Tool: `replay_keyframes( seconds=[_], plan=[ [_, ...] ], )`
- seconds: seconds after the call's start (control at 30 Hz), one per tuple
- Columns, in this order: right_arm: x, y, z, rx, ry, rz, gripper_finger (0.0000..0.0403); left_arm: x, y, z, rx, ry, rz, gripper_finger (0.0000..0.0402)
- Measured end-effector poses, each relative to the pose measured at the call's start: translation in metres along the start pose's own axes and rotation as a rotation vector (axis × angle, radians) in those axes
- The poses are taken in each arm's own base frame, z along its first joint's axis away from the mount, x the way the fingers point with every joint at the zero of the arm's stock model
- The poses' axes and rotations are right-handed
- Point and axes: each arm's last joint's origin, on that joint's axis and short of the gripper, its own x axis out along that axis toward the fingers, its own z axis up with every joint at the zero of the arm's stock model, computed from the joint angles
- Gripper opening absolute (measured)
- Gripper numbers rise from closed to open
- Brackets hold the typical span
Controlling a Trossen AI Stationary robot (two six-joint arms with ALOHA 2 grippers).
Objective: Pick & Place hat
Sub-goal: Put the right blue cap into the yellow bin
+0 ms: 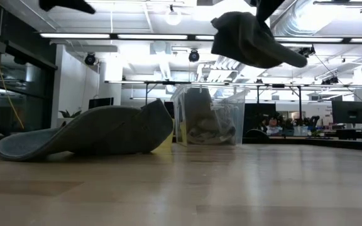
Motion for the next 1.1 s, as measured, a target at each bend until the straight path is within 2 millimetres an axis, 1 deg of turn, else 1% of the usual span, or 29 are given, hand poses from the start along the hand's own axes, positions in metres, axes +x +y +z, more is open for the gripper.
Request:
replay_keyframes(
  seconds=[0.13,0.23,0.4,0.63,0.8,0.97,1.1],
  plan=[
    [0.0,-0.001,0.003,-0.039,-0.034,-0.035,0.0,0.013,0.0,0.019,-0.056,-0.028,-0.083,0.0309],
    [0.0,-0.002,0.006,-0.061,-0.056,-0.062,0.0,0.029,0.003,0.032,-0.108,-0.04,-0.123,0.0309],
    [0.0,-0.004,0.01,-0.09,-0.094,-0.128,0.0,0.059,0.012,0.048,-0.197,-0.002,-0.216,0.0309],
    [-0.002,-0.005,0.021,-0.118,-0.198,-0.186,0.0,0.109,0.022,0.061,-0.299,0.026,-0.313,0.0309],
    [-0.003,-0.006,0.022,-0.126,-0.207,-0.215,0.0,0.14,0.026,0.071,-0.378,-0.012,-0.423,0.0309],
    [-0.002,-0.007,0.022,-0.131,-0.205,-0.225,0.0,0.161,0.034,0.073,-0.44,-0.008,-0.443,0.0309],
    [-0.001,-0.013,0.022,-0.115,-0.198,-0.224,0.0,0.173,0.031,0.072,-0.457,-0.027,-0.499,0.0309]
  ],
)
